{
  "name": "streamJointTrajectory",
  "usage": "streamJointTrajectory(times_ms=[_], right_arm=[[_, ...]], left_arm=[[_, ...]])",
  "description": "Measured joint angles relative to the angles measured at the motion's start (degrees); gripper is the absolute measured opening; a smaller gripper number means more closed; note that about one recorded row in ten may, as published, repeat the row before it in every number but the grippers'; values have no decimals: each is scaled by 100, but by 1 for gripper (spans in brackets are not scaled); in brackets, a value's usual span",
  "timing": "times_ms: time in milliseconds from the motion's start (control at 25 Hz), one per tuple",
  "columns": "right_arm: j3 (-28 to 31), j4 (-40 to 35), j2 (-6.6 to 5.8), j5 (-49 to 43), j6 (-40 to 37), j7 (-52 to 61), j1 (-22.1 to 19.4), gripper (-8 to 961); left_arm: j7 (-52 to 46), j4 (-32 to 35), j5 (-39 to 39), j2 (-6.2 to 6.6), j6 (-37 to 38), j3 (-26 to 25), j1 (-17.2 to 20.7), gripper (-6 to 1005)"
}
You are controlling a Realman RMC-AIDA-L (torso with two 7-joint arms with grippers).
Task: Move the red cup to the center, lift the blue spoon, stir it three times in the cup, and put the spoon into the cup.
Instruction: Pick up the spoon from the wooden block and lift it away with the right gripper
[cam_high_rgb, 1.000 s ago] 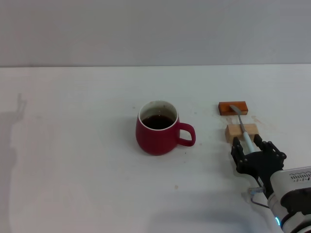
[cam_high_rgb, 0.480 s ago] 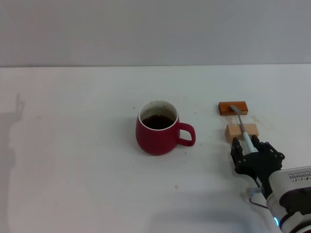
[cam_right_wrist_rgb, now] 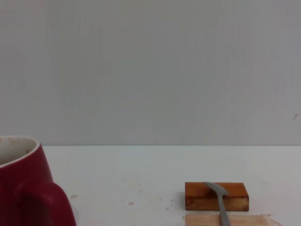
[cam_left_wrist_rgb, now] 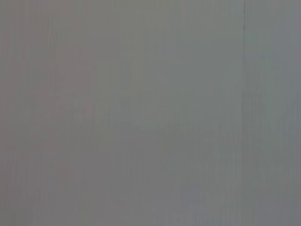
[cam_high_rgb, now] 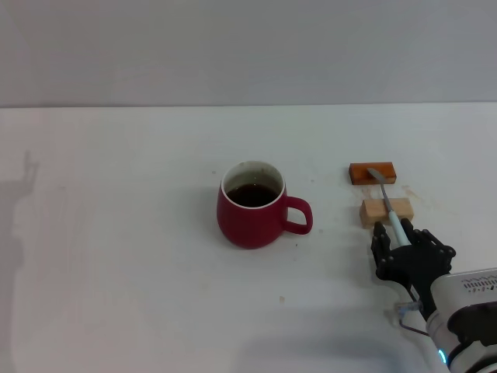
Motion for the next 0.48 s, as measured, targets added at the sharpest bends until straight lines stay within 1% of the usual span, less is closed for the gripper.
streamJointTrajectory(times_ms=[80, 480], right_arm=[[21, 0, 3, 0, -6, 0, -11, 382], [1, -4, 1, 0, -7, 0, 11, 376]], left_arm=[[0, 1, 0, 0, 0, 0, 0, 861], [0, -17, 0, 0, 17, 1, 29, 861]])
